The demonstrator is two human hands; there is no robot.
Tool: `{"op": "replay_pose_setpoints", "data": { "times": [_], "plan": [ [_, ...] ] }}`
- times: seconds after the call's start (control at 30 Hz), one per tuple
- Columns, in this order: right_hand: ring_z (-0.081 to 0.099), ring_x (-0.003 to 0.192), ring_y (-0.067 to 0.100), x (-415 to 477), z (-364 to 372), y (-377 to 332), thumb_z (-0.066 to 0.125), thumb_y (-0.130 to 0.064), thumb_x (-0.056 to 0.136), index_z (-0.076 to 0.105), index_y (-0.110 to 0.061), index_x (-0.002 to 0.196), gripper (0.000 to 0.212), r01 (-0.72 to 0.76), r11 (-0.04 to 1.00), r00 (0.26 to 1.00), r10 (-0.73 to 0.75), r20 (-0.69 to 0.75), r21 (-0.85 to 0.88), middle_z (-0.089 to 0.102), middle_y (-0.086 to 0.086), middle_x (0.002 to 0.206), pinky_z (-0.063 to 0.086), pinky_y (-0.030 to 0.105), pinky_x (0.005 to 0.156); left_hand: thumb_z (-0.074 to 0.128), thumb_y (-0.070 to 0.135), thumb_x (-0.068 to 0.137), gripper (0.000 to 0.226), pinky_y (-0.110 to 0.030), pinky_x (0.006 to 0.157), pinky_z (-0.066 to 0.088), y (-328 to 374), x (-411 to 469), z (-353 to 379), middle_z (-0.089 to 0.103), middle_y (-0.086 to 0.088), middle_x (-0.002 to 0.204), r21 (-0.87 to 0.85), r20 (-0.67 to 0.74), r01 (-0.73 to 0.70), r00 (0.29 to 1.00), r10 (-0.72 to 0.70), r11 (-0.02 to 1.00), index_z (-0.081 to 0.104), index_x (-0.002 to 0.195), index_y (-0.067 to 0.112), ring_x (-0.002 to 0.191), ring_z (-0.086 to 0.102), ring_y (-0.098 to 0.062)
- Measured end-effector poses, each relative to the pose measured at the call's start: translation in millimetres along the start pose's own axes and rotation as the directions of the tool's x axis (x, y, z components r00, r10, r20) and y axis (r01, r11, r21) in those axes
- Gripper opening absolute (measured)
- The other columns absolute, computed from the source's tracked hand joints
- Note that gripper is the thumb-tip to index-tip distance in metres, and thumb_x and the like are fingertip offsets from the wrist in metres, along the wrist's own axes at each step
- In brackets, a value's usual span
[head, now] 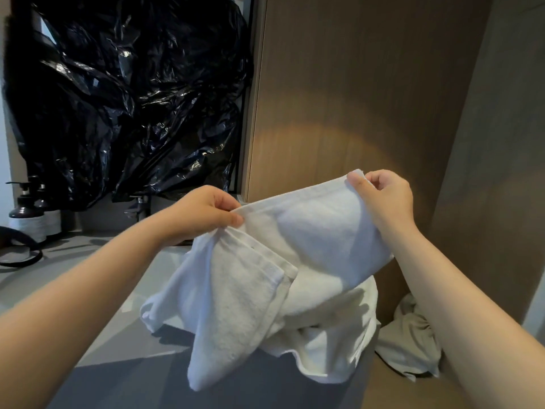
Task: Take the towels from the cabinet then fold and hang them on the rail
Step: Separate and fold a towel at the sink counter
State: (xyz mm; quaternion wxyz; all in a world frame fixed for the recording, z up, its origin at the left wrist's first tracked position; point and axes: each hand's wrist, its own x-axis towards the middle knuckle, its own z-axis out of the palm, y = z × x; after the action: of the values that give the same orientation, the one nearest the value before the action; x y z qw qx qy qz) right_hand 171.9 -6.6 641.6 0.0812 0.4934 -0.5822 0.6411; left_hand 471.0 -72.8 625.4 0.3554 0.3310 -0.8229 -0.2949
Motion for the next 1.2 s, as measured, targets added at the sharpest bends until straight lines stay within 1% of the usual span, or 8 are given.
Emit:
{"op": "replay_pose_setpoints", "data": {
  "times": [0.13,0.27,0.4,0.57,0.73,0.93,1.1,1.2],
  "plan": [
    [0.054,0.066,0.013,3,14,27,0.067,-0.038,0.088,0.068,-0.011,0.078,0.029,-0.161,0.987,0.982,0.161,0.104,-0.003,0.058,-0.002,0.069,0.039,0.023,0.054,0.072,0.012,0.084,0.008,-0.026,0.057,0.045,-15,27,5,0.067,-0.016,0.077,0.145,0.061,0.094,0.993,-0.104,0.985,0.079,0.085,0.017,0.062,0.049,-0.019],
    [0.06,0.086,0.017,-16,30,70,0.062,-0.024,0.094,0.068,-0.02,0.091,0.008,-0.264,0.961,0.94,0.276,0.2,-0.085,0.067,0.0,0.093,0.045,0.021,0.065,0.077,0.016,0.082,0.006,-0.018,0.048,0.038,-46,38,28,0.054,-0.004,0.065,0.014,0.077,0.23,0.97,-0.231,0.973,0.078,0.086,0.013,0.051,0.039,-0.013],
    [0.047,0.113,0.003,-40,31,85,0.063,-0.03,0.095,0.054,-0.023,0.135,0.042,-0.183,0.974,0.929,0.216,0.302,-0.134,0.051,-0.016,0.127,0.039,0.022,0.093,0.077,0.018,0.082,0.012,-0.017,0.041,0.03,-76,37,43,0.041,0.003,0.051,-0.09,0.041,0.283,0.959,-0.281,0.955,0.077,0.086,0.007,0.041,0.03,-0.01],
    [0.053,0.111,-0.013,-96,39,60,0.058,-0.059,0.087,0.064,-0.051,0.111,0.026,0.079,0.997,0.824,-0.069,0.563,0.006,0.059,-0.037,0.115,0.045,0.006,0.087,0.074,0.018,0.084,0.008,-0.017,0.04,0.031,-90,29,44,0.044,-0.002,0.055,-0.157,-0.007,0.296,0.954,-0.301,0.942,0.078,0.081,0.012,0.042,0.031,-0.011],
    [0.054,0.098,-0.013,-121,56,43,0.051,-0.089,0.061,0.064,-0.057,0.098,0.051,-0.056,0.996,0.67,0.091,0.737,-0.072,0.056,-0.043,0.104,0.035,0.005,0.079,0.065,0.042,0.088,0.028,-0.032,0.072,0.052,-72,8,47,0.07,0.0,0.076,-0.015,-0.16,0.245,0.956,-0.245,0.969,0.076,0.08,0.018,0.073,0.062,-0.018],
    [0.05,0.093,-0.013,-127,53,30,0.051,-0.094,0.054,0.067,-0.049,0.108,0.072,-0.052,0.994,0.674,0.11,0.73,-0.101,0.057,-0.036,0.111,0.031,0.006,0.076,0.067,0.038,0.086,0.015,-0.016,0.072,0.05,-51,-78,43,0.07,0.017,0.09,0.089,-0.389,0.068,0.921,-0.028,0.994,0.071,0.096,0.028,0.084,0.065,0.005],
    [0.05,0.11,0.003,-148,52,15,0.065,-0.071,0.074,0.063,-0.04,0.112,0.049,-0.043,0.983,0.754,0.147,0.64,-0.176,0.055,-0.018,0.131,0.038,0.021,0.089,0.068,0.025,0.086,0.002,-0.024,0.068,0.052,-63,-161,65,0.07,0.014,0.081,-0.053,-0.473,0.107,0.873,-0.119,0.993,0.069,0.087,0.026,0.077,0.066,-0.005],
    [0.047,0.127,0.016,-164,49,5,0.062,-0.072,0.076,0.052,-0.035,0.132,0.068,0.006,0.967,0.821,0.139,0.553,-0.253,0.047,-0.009,0.143,0.04,0.034,0.101,0.069,0.026,0.086,0.006,-0.019,0.066,0.048,-81,-194,86,0.07,0.015,0.077,-0.145,-0.512,0.223,0.817,-0.266,0.964,0.069,0.08,0.026,0.07,0.065,-0.001]
  ]
}}
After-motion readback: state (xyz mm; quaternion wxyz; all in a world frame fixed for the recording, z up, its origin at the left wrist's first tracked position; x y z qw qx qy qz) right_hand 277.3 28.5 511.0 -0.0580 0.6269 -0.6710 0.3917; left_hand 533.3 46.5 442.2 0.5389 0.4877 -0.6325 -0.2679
